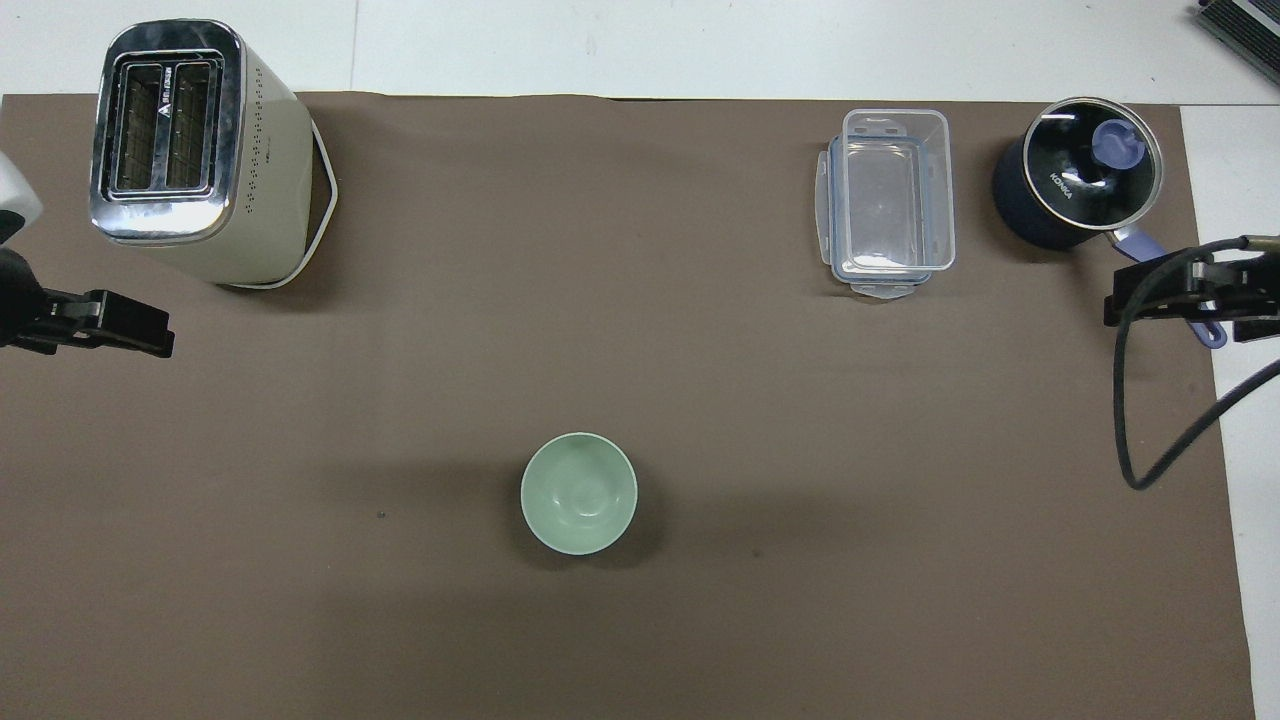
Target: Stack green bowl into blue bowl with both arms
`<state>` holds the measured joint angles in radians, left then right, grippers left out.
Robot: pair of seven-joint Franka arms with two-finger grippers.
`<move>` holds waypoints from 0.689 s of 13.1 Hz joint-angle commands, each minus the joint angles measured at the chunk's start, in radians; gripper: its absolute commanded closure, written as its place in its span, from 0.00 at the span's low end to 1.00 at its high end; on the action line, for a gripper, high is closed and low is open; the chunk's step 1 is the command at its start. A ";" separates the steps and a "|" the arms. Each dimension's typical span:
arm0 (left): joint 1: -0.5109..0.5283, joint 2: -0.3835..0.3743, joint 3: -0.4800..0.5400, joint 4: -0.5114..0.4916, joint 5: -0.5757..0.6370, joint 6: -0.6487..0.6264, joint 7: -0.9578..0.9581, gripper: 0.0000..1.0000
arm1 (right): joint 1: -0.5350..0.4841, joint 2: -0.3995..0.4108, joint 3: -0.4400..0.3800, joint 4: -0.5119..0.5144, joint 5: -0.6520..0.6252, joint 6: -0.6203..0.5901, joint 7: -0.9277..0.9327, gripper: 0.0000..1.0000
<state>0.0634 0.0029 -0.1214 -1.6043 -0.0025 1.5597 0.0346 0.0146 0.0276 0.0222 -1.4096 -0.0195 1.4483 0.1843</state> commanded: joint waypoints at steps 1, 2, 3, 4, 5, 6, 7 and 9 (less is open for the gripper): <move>0.012 0.003 -0.007 0.012 0.012 -0.018 0.013 0.00 | -0.018 -0.037 0.005 -0.051 0.009 0.009 -0.028 0.00; 0.012 0.003 -0.007 0.012 0.012 -0.020 0.013 0.00 | -0.018 -0.041 0.004 -0.058 0.009 0.011 -0.028 0.00; 0.012 0.003 -0.007 0.012 0.012 -0.018 0.013 0.00 | -0.018 -0.041 0.004 -0.058 0.009 0.014 -0.025 0.00; 0.012 0.003 -0.007 0.012 0.012 -0.020 0.013 0.00 | -0.018 -0.041 0.004 -0.058 0.009 0.015 -0.022 0.00; 0.012 0.003 -0.007 0.012 0.012 -0.018 0.013 0.00 | -0.018 -0.041 0.004 -0.058 0.009 0.015 -0.020 0.00; 0.012 0.003 -0.007 0.012 0.012 -0.018 0.013 0.00 | -0.018 -0.041 0.004 -0.058 0.010 0.015 -0.020 0.00; 0.012 0.003 -0.007 0.012 0.012 -0.020 0.013 0.00 | -0.018 -0.041 0.005 -0.058 0.010 0.015 -0.020 0.00; 0.012 0.003 -0.007 0.012 0.012 -0.018 0.013 0.00 | -0.018 -0.041 0.005 -0.058 0.010 0.014 -0.019 0.00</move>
<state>0.0634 0.0029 -0.1214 -1.6043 -0.0025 1.5595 0.0346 0.0104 0.0147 0.0218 -1.4319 -0.0189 1.4488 0.1843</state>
